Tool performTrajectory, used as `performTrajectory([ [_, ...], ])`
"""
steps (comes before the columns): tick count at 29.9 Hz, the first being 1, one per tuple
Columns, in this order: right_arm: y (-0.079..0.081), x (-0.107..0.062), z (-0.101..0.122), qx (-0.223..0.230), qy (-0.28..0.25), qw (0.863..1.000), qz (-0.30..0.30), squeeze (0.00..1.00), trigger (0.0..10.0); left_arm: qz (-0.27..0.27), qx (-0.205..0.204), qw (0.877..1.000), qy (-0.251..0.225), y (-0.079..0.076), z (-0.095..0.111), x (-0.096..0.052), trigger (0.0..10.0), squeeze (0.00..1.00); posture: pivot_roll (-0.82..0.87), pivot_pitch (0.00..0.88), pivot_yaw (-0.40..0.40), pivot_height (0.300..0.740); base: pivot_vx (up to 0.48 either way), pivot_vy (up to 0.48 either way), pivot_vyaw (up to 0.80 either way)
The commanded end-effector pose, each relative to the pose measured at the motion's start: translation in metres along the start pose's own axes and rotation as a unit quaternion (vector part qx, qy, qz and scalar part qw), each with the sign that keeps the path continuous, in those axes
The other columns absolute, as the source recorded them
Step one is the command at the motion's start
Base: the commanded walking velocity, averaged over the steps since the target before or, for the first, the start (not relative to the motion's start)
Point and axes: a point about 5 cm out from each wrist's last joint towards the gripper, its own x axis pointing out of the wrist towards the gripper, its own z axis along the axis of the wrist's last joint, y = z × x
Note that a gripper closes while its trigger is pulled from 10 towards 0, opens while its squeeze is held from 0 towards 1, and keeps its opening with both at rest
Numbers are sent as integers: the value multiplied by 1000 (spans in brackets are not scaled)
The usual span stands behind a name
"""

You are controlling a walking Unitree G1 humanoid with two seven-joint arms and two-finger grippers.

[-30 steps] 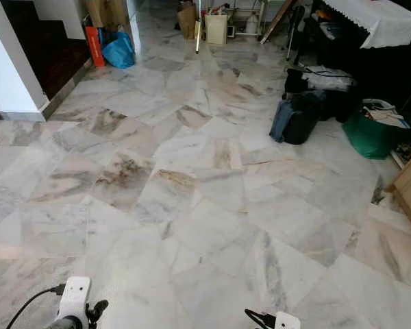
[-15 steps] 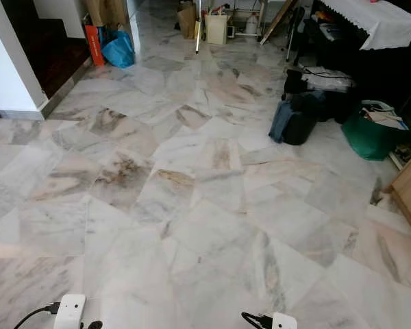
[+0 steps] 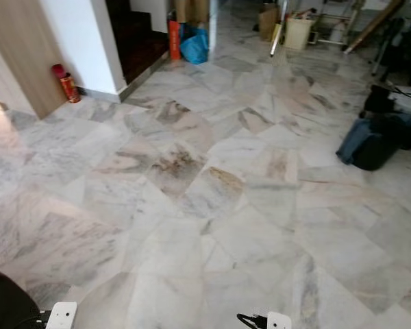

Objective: Move the pillow to the sofa from floor

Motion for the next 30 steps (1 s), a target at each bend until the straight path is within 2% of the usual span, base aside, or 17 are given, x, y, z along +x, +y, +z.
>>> performTrajectory([
  [1,0,0,-2,-4,6,1000,3,0,10000,-1,2,1000,8,1,-3,0,10000,0,121,0,-31,740,0,0,800],
  [14,-1,-1,-4,-7,11,1000,7,0,10000,-5,-4,1000,17,-5,-8,-1,10000,0,117,0,-37,740,0,0,800],
  [30,-2,-2,-5,-13,12,1000,13,0,10000,-4,-3,1000,21,-5,-12,-2,10000,0,120,0,-40,740,0,0,800],
])
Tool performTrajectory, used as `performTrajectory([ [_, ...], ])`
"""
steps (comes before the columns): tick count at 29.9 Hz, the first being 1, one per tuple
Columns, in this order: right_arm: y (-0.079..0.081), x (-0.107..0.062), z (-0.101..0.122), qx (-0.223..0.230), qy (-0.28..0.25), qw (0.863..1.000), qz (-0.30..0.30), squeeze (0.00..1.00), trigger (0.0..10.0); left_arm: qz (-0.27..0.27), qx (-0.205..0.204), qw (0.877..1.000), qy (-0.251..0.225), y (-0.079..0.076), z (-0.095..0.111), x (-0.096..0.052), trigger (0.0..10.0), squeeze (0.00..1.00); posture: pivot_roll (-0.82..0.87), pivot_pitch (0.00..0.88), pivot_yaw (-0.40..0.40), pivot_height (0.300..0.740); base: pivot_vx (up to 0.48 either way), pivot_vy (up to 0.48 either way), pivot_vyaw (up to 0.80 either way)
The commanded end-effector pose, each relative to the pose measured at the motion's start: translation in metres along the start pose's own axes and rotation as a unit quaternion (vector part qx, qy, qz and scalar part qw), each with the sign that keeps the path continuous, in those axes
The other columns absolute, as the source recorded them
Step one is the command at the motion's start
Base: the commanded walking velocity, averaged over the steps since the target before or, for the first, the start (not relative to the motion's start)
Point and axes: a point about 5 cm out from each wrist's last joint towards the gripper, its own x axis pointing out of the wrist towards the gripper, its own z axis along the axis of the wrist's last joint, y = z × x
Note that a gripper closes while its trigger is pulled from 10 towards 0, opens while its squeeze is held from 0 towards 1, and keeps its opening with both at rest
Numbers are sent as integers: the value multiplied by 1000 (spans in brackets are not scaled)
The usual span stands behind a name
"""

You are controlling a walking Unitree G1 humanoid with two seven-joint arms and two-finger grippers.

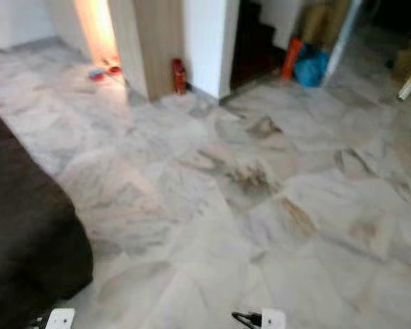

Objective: Move the pillow to the sofa from floor

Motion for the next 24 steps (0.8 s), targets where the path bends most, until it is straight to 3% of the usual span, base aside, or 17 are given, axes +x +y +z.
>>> performTrajectory([
  [1,-8,-3,-7,1,10,1000,-10,0,10000,-7,4,1000,4,-5,-3,0,10000,0,120,0,-40,740,0,0,800],
  [24,-7,-3,-7,-5,10,1000,-5,0,10000,-7,4,1000,4,-4,-2,0,10000,0,125,0,-41,740,0,0,800],
])
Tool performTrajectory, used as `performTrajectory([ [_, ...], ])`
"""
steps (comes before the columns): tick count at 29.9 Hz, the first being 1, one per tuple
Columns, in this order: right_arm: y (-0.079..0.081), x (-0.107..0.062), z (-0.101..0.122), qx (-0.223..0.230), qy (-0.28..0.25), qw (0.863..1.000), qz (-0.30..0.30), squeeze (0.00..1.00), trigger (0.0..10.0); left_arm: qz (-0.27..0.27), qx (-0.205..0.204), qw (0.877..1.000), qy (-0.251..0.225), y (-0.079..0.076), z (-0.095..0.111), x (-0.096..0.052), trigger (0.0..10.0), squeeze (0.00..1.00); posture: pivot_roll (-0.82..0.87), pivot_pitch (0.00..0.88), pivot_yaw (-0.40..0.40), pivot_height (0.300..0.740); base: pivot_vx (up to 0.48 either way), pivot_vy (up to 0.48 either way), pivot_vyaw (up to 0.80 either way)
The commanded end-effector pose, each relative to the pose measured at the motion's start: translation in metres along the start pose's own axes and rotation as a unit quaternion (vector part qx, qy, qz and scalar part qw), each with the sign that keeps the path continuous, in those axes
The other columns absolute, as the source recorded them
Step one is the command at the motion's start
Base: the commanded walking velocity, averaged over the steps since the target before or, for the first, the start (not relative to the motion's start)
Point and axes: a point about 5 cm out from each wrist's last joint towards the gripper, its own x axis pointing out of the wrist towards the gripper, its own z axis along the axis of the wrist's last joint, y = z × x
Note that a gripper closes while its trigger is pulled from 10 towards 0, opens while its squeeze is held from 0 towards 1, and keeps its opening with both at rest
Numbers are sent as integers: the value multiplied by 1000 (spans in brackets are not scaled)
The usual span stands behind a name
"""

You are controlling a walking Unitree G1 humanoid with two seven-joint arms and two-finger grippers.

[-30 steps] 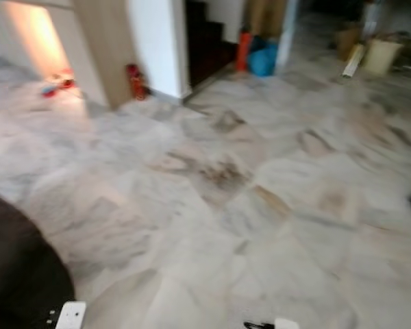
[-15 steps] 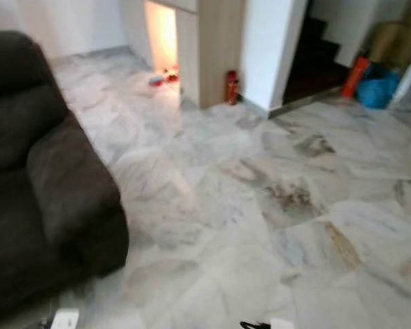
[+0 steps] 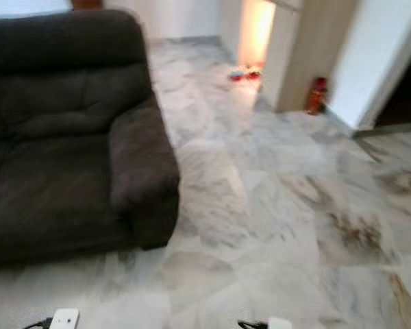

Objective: Move the pillow to the sofa from floor

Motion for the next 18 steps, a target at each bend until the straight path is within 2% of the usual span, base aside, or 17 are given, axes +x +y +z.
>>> performTrajectory([
  [1,-9,-3,-6,1,6,1000,-13,0,10000,-4,6,1000,0,-3,0,0,10000,0,125,0,-39,740,0,0,800],
  [18,-9,-3,-6,2,7,1000,-12,0,10000,-5,9,1000,1,-3,-1,0,10000,0,126,0,-42,740,0,0,792],
])
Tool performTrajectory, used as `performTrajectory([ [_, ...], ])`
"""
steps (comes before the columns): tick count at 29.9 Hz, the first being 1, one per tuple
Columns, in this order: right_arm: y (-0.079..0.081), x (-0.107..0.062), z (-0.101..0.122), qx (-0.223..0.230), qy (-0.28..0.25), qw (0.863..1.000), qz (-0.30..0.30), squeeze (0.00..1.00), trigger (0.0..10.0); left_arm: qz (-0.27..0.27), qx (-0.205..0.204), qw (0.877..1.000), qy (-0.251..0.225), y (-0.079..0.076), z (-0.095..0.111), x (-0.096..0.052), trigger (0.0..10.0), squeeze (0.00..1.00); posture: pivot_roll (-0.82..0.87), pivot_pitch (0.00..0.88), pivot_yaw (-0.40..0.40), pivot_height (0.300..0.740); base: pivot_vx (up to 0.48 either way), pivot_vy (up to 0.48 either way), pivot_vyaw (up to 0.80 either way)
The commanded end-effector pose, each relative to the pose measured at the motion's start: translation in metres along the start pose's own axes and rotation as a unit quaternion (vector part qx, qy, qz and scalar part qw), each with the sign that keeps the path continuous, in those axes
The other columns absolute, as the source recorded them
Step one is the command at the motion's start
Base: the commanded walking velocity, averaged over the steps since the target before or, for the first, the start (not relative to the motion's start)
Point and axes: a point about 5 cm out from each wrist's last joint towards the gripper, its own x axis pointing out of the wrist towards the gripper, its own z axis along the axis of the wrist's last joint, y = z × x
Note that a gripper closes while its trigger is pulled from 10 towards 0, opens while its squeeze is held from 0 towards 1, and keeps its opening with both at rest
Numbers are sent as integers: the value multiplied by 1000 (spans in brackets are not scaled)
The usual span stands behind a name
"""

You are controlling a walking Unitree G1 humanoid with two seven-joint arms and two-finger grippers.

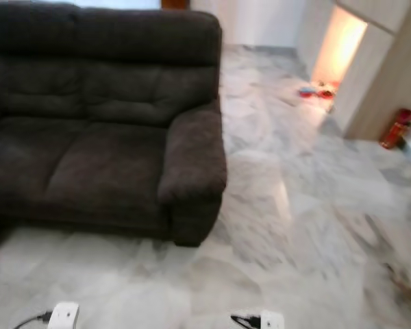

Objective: Move the pillow to the sofa from floor

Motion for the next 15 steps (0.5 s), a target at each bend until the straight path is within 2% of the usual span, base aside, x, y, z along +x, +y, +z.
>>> performTrajectory([
  [1,5,1,3,6,-4,1000,5,0,10000,6,9,1000,6,4,-3,-1,10000,0,126,0,-43,740,0,0,488],
  [15,5,1,2,22,-6,1000,8,0,10000,5,4,1000,10,4,-5,-1,10000,0,125,0,-49,740,0,0,0],
])
